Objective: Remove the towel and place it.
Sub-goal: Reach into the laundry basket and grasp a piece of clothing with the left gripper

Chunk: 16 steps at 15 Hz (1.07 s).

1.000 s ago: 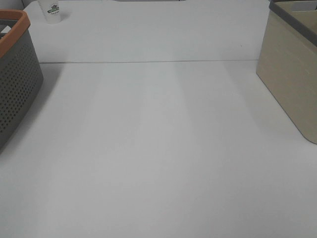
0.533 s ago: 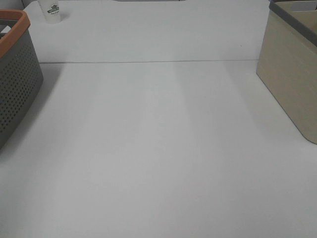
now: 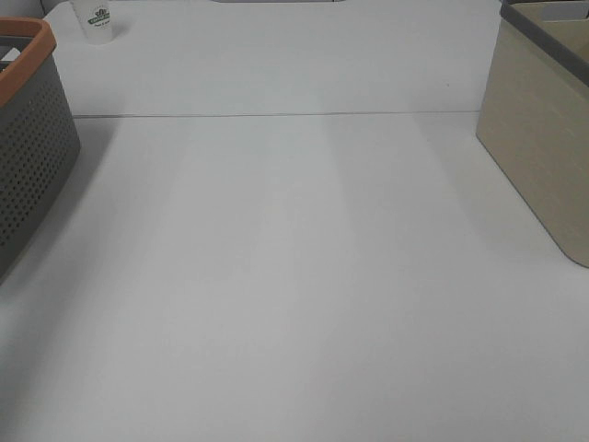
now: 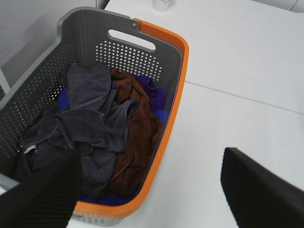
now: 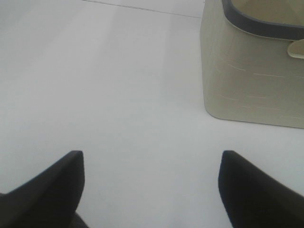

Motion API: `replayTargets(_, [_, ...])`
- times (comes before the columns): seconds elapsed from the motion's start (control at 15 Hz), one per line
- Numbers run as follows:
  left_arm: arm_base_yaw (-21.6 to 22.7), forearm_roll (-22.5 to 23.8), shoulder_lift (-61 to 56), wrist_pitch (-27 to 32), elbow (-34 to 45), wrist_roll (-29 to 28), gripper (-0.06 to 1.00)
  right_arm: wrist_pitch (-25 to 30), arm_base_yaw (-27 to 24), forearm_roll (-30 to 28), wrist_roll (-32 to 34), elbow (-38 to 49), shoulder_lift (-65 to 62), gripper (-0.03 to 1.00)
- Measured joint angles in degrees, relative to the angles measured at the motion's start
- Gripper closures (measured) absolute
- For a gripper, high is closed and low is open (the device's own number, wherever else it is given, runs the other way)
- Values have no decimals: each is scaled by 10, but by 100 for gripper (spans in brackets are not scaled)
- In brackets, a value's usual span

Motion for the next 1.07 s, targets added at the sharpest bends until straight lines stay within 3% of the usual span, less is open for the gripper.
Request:
replayTargets(0.2, [0,28,74,-72,-19,-92,20,0,0,0,0,0,0,20])
replayTargets(0.73, [0,235,195,-72,-19,-472,20,0,0,0,0,0,0,20])
replayTargets(0.87, [0,260,227,-50,-19,-511,20,0,0,0,0,0,0,20])
replayTargets(1.07, [3,273,272,-38,-19,-522,20,0,0,0,0,0,0,20])
